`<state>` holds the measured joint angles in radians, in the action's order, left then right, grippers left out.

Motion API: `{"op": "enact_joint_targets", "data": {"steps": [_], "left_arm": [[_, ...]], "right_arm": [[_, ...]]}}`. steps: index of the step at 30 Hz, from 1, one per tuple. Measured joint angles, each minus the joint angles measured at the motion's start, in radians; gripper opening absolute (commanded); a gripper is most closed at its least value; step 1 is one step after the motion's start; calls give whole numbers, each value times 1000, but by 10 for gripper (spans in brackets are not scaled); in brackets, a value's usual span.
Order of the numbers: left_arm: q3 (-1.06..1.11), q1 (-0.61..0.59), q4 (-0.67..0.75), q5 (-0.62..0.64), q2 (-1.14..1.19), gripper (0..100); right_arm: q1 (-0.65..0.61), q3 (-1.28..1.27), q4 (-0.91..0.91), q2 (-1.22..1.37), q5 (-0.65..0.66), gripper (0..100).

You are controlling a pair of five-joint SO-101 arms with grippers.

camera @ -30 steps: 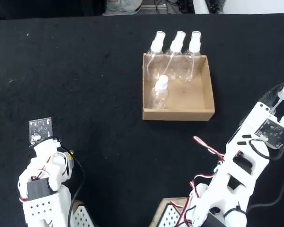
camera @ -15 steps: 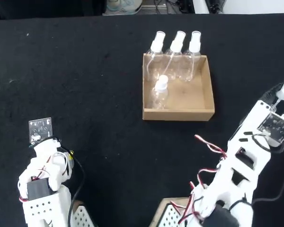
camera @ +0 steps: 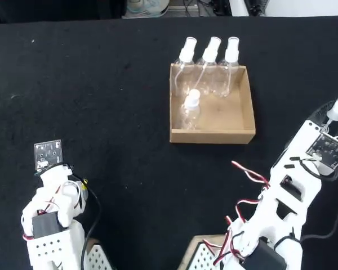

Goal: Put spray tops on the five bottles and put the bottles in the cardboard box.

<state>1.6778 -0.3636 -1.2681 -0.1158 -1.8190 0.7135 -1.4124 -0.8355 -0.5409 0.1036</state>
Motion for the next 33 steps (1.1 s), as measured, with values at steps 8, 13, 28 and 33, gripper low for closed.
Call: {"op": "enact_joint_targets", "data": {"steps": [8, 13, 28, 33], "left_arm": [[0, 0, 0, 0, 0, 191], [0, 0, 0, 0, 0, 191], [0, 0, 0, 0, 0, 191], [0, 0, 0, 0, 0, 191]], "right_arm": [[-2, 0, 0, 0, 0, 194], [-20, 0, 0, 2, 6, 194], [-20, 37, 526, -267, 6, 342], [-40, 78, 911, -416, 6, 392]]}}
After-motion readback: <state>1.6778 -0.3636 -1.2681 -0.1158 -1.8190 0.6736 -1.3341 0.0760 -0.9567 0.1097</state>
